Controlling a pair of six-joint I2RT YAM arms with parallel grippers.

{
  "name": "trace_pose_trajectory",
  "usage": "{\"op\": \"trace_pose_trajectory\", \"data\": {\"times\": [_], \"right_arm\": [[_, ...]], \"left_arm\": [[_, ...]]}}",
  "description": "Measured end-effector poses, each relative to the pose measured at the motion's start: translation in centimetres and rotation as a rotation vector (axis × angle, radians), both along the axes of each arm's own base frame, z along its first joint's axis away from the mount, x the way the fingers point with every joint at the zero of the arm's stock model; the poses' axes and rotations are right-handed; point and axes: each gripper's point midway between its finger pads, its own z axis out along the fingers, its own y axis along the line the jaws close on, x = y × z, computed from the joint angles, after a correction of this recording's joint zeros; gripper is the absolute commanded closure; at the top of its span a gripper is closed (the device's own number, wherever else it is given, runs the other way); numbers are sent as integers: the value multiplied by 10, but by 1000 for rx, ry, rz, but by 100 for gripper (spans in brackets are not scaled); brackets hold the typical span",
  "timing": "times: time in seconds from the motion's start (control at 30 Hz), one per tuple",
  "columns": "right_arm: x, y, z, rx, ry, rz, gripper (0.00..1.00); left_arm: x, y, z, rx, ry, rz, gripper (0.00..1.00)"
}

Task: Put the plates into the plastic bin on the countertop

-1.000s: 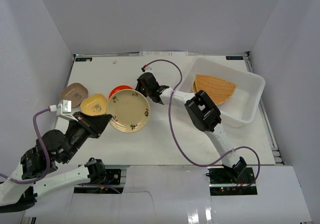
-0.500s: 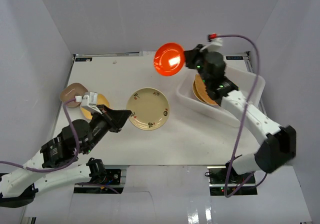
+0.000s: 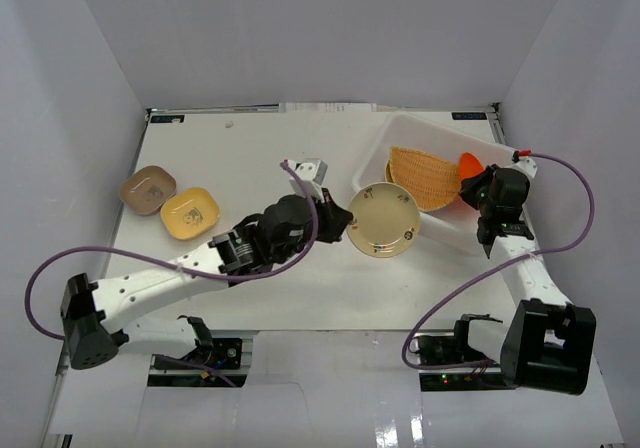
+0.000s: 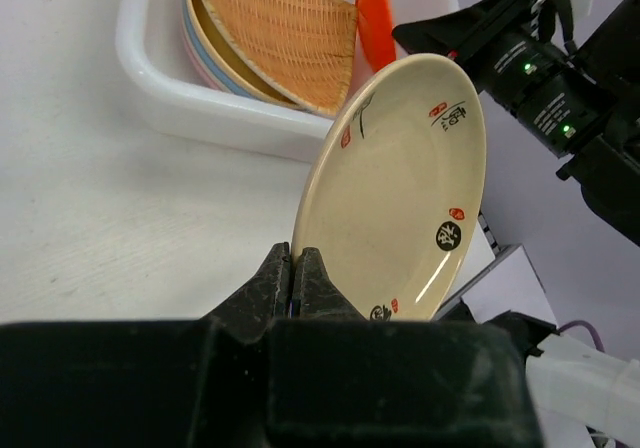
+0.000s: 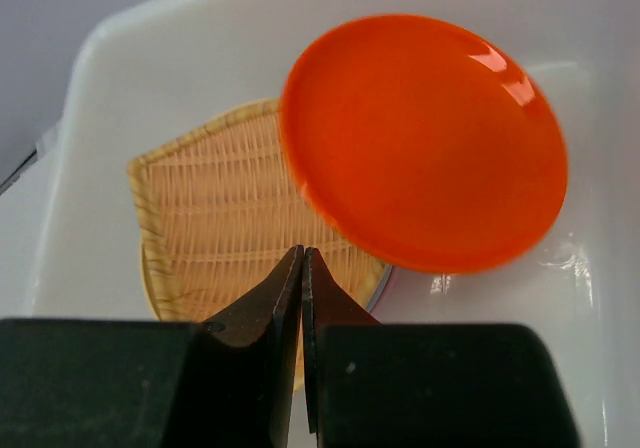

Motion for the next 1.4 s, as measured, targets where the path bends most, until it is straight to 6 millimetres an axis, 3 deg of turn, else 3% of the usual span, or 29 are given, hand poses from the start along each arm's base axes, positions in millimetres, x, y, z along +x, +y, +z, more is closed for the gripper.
{"op": "trace_pose_trajectory", "data": {"times": [0.17,0.37,0.5,0.63,0.7,0.77,0.83,1.1,1.2,1.3,1.4], "right_arm": [[9,-2,-39,87,88,33,92],[6,0,-38,110,67,62,92],[2,2,-15,97,8,79,87],[4,-6,27,40,-63,63,64],[9,-11,48,-4,-91,54,58],[13,-17,57,-39,-99,45,54],[14,-20,49,-59,-71,41,44],[9,-23,-37,-113,254,83,39],[14,-20,-43,-143,303,101,38],[20,-17,-39,-171,321,110,33],[30,-16,-36,-195,335,107,33]], "left_arm": [[44,-35,-3,-21,33,-20,100],[91,-67,-3,-69,70,-42,100],[112,-95,-19,-69,116,-73,100],[133,-111,-54,-37,171,-73,100],[141,-114,-76,-5,200,-60,100],[150,-115,-94,31,220,-39,100],[160,-120,-100,40,221,-22,100],[199,-132,-97,82,135,37,99],[210,-136,-112,113,135,44,87],[216,-136,-132,150,157,42,66],[221,-130,-144,176,175,44,35]]}}
